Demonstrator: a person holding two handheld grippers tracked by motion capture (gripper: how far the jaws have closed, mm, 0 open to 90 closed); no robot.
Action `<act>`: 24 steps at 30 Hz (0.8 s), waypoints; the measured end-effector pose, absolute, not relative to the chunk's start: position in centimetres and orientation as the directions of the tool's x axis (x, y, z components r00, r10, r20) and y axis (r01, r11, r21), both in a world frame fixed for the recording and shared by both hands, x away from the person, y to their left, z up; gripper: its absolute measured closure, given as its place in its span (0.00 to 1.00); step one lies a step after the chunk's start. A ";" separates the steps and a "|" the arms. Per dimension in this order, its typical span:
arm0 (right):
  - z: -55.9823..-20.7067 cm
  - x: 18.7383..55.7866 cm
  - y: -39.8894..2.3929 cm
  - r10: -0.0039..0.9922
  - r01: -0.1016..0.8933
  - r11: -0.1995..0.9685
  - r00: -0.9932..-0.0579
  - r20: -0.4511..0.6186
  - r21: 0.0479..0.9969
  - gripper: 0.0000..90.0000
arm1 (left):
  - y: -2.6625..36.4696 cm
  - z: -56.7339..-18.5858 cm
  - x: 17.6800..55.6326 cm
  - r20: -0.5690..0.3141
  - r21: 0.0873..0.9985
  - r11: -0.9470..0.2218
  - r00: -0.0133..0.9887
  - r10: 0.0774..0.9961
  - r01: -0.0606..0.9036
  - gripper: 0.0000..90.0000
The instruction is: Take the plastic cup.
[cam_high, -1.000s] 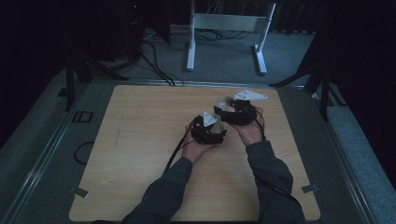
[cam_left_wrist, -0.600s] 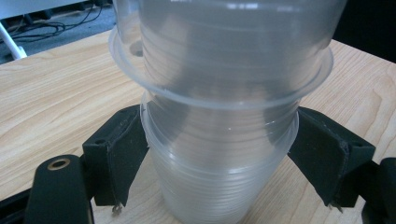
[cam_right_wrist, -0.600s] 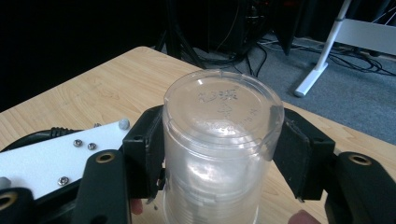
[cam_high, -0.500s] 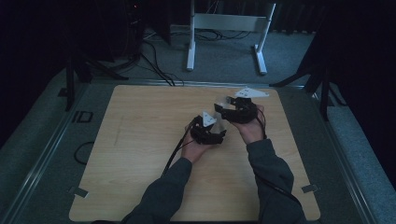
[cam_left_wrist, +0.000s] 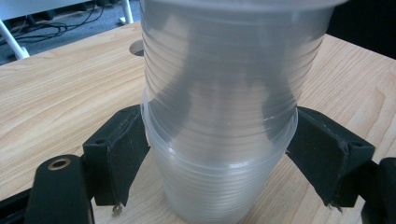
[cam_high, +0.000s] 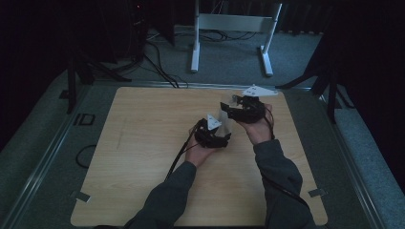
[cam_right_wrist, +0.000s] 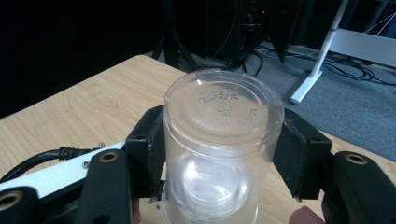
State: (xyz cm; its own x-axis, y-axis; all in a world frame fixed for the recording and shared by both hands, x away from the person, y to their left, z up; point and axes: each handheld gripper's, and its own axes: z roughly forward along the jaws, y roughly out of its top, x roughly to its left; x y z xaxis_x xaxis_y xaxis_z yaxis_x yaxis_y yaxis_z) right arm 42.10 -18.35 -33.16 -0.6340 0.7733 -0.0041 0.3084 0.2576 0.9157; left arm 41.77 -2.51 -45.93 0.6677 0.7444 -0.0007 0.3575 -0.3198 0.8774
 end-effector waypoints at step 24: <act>-31.3 41.6 -18.7 0.769 0.284 0.246 -0.639 -0.009 0.927 0.46 | -1.6 -45.1 41.3 -0.007 0.895 -0.293 0.667 0.745 0.336 0.23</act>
